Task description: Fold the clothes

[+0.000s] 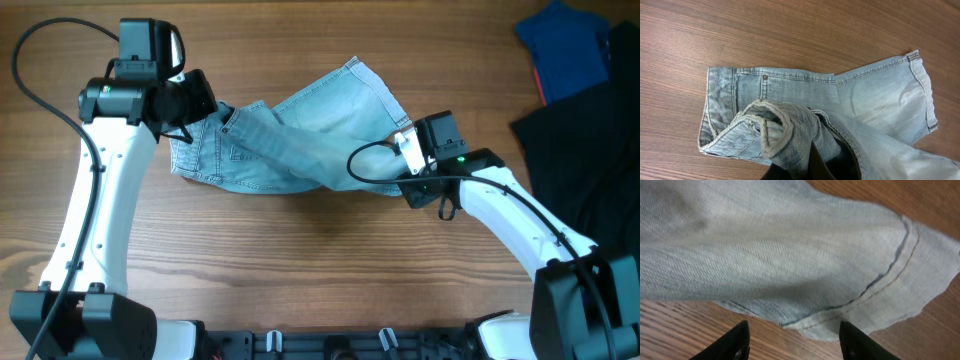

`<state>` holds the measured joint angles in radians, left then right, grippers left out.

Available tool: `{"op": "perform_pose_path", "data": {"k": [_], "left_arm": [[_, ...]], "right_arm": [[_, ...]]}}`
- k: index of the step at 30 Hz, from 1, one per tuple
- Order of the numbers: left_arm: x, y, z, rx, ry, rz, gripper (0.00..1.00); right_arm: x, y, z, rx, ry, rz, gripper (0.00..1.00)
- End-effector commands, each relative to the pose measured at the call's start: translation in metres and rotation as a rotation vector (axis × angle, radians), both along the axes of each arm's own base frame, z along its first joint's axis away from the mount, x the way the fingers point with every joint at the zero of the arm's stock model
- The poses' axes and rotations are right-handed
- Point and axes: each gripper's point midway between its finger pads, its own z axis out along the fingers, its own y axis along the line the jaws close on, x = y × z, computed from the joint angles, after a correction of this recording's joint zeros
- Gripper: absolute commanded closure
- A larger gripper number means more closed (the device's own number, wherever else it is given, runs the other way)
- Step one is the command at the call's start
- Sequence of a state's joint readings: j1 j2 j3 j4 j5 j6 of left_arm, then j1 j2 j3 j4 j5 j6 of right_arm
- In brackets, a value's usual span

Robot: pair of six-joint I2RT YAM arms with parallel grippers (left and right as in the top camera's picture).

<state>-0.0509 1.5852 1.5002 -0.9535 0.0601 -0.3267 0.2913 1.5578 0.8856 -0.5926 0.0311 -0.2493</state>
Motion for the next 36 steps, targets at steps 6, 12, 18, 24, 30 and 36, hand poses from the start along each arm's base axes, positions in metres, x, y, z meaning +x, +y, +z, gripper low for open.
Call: {"op": "perform_pose_path", "data": {"k": [6,12,18,24,30,36], "left_arm": [[0.002,0.004,0.002,0.017,-0.013,0.008,0.96],[0.006,0.004,0.004,0.016,-0.030,0.008,0.96],[0.006,0.004,0.004,0.016,-0.030,0.008,0.96],[0.006,0.004,0.004,0.016,-0.030,0.008,0.96],[0.006,0.004,0.005,0.016,-0.032,0.008,0.96],[0.017,0.014,0.074,0.006,-0.273,0.035,0.96]], "right_arm": [[-0.015,0.014,-0.019,0.039,0.091,0.126,0.42],[-0.033,0.017,-0.059,0.052,0.240,0.147,0.36],[-0.021,0.013,-0.070,0.014,0.209,0.131,0.39],[-0.019,0.013,-0.069,0.025,0.205,0.086,0.95],[-0.017,0.024,-0.044,0.117,0.225,-0.088,0.96],[-0.005,0.048,0.112,0.300,0.018,-0.008,0.96]]}}
